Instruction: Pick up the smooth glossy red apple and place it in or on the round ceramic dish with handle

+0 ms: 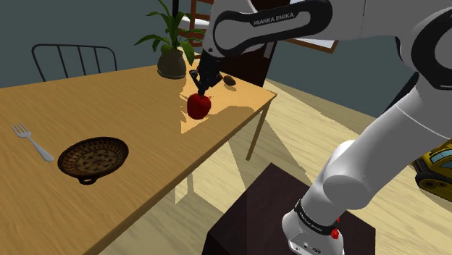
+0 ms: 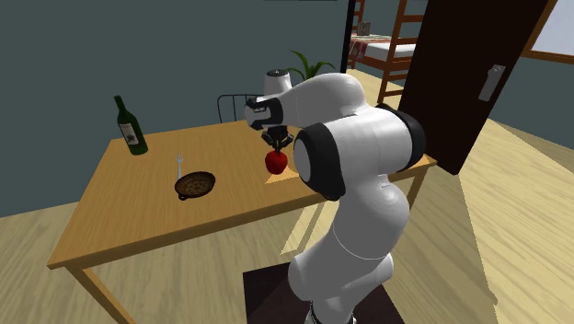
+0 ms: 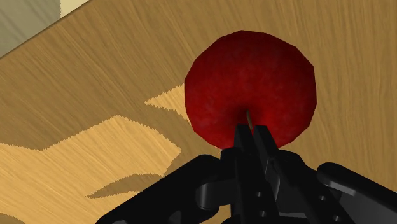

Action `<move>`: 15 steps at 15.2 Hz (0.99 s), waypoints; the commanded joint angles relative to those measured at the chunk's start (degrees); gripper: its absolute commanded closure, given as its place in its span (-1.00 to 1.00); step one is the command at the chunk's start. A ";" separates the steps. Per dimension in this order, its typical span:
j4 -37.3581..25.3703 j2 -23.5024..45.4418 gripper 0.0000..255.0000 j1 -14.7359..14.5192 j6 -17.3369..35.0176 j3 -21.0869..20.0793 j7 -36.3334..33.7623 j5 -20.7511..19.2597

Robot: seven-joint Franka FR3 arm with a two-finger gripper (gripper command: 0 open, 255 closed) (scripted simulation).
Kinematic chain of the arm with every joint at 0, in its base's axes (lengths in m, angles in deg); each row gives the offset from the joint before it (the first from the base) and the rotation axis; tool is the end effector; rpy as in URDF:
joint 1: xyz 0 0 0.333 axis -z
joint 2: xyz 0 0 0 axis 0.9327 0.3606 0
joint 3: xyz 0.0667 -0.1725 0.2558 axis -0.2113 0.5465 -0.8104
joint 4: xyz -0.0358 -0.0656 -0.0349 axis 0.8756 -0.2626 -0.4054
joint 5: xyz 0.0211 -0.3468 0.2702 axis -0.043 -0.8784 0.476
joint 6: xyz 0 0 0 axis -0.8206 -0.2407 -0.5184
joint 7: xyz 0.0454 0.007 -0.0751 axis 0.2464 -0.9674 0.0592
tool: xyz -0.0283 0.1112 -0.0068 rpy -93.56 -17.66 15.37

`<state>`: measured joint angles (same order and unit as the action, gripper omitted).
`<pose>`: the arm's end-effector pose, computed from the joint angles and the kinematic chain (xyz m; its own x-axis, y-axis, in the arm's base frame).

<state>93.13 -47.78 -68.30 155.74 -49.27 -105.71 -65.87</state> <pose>0.5576 0.0482 0.4799 0.8909 -0.3907 0.2316 -0.3866 -0.9200 -0.0647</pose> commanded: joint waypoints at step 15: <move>-13.46 4.15 1.00 -3.32 -9.91 -5.90 -9.50 -1.70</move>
<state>80.77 -44.39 -71.14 146.27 -54.34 -113.71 -67.24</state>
